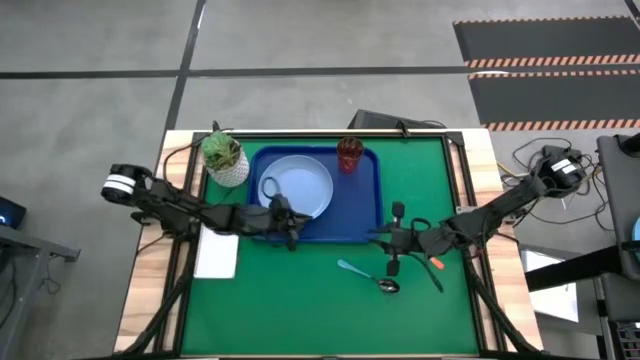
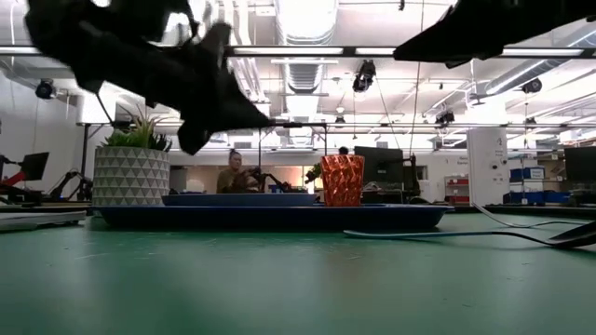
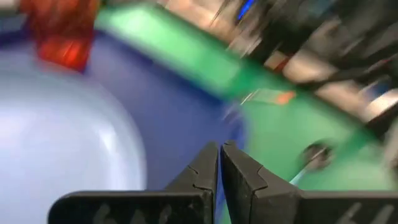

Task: Pick and place plate/cup/fork/spoon on tray
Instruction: Put the light blue plate on the blue serving tray to the left of the brown cup

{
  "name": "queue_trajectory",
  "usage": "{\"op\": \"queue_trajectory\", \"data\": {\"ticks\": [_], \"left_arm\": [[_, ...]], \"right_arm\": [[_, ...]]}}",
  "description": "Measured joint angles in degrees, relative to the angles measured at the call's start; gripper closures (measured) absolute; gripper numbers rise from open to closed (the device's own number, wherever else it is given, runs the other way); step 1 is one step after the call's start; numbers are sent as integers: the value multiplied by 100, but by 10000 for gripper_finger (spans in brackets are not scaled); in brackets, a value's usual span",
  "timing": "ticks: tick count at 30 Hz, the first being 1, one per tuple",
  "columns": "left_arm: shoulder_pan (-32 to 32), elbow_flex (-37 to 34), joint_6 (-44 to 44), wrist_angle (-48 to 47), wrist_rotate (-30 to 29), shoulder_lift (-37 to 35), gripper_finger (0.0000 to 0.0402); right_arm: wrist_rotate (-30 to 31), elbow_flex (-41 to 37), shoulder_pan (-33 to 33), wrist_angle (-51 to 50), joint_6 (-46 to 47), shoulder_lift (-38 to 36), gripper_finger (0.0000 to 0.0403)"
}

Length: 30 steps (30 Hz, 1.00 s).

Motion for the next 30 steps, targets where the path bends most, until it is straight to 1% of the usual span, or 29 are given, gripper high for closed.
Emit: {"op": "queue_trajectory", "data": {"ticks": [4, 5, 7, 8, 11, 15, 19, 21, 26, 30], "left_arm": [[86, 823, -553, -2504, -210, 112, 400], [116, 1010, -653, -3003, -283, 156, 400], [184, 1314, -769, -3706, -489, 255, 400], [232, 1436, -806, -3885, -570, 300, 400], [466, 1735, -855, -3983, -599, 460, 401], [901, 1974, -834, -3975, -277, 718, 401], [1273, 2114, -747, -3977, -74, 1119, 401], [1413, 2131, -728, -4022, -63, 1316, 401], [1601, 2128, -742, -4012, -38, 1691, 401], [1602, 2131, -741, -3980, -39, 1722, 402]], "right_arm": [[2, -126, -2, -1, -198, -281, 346], [-2, -153, -2, 5, -250, -354, 346], [2, -228, -2, -13, -316, -478, 346], [1, -257, -2, 8, -347, -534, 346], [15, -369, -2, -27, -446, -668, 346], [27, -446, -2, -47, -608, -804, 346], [64, -446, -2, -567, -584, -1028, 346], [66, -448, -14, -649, -480, -1139, 346], [70, -524, -15, -690, -440, -1320, 346], [75, -562, -15, -744, -418, -1390, 346]]}}
